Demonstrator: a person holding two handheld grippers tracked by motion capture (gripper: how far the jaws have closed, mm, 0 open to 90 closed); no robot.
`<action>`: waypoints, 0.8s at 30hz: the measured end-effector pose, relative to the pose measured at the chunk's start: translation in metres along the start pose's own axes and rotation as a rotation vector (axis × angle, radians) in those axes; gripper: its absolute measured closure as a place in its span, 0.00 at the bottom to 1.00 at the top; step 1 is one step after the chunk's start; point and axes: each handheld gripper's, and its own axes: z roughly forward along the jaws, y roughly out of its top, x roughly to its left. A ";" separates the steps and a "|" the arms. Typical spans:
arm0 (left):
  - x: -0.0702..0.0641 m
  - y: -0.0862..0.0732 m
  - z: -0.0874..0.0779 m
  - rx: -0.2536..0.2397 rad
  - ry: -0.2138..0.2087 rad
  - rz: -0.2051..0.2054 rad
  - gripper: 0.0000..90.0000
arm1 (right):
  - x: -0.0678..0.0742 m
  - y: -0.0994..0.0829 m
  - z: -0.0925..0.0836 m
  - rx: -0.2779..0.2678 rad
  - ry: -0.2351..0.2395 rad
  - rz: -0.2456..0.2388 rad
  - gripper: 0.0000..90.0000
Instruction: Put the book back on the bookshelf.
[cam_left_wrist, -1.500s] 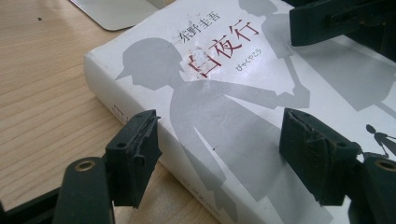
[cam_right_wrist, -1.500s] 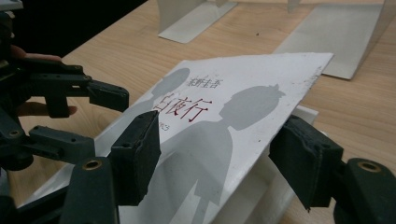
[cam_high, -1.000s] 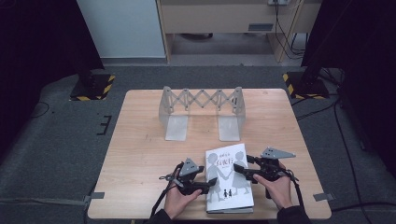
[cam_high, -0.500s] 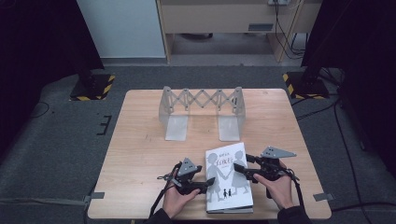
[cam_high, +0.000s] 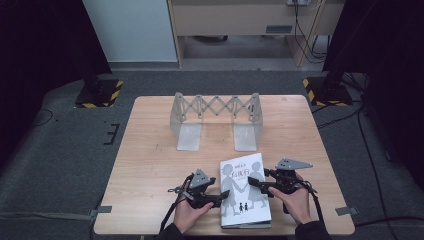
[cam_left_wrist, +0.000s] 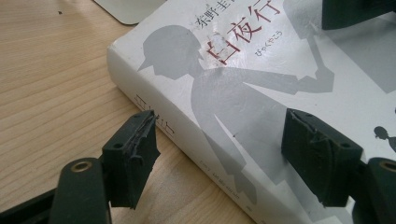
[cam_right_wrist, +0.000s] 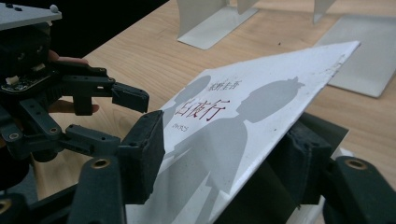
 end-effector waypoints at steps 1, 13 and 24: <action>0.000 0.000 0.000 0.002 0.001 0.001 0.29 | -0.001 -0.001 0.000 0.007 0.004 0.015 0.46; 0.002 0.000 0.004 -0.008 -0.008 -0.006 0.27 | -0.011 -0.011 0.005 0.056 0.081 0.121 0.57; 0.005 0.001 0.006 -0.009 -0.023 -0.020 0.24 | -0.013 -0.009 0.006 0.070 0.126 0.190 0.67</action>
